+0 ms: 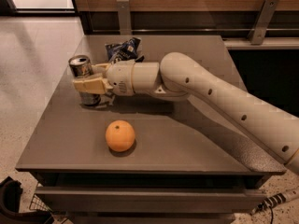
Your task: Place redbull can upright
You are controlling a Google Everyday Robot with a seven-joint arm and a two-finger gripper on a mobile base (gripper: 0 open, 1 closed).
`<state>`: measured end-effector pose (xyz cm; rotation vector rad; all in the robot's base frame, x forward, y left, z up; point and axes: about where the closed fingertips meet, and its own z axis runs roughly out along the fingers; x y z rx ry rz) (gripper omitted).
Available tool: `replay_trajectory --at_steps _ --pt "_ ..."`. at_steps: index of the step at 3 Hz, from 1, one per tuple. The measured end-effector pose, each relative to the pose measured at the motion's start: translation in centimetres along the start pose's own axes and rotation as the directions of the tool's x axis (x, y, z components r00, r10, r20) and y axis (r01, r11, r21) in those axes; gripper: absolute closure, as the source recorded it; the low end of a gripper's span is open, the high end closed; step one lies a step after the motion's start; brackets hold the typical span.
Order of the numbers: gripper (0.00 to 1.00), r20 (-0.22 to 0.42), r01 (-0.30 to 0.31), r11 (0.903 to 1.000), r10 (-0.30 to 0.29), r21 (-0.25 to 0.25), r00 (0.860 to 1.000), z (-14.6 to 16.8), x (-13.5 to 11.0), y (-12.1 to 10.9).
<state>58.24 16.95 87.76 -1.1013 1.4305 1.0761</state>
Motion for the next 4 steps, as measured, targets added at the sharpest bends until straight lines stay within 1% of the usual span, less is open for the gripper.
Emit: replay_trajectory --at_steps 3,4 --pt "0.04 -0.001 0.002 0.9999 -0.002 -0.012 1.000 0.57 -0.12 0.49" --pt "0.00 -0.001 0.003 0.9999 -0.003 -0.015 1.000 0.67 -0.14 0.59"
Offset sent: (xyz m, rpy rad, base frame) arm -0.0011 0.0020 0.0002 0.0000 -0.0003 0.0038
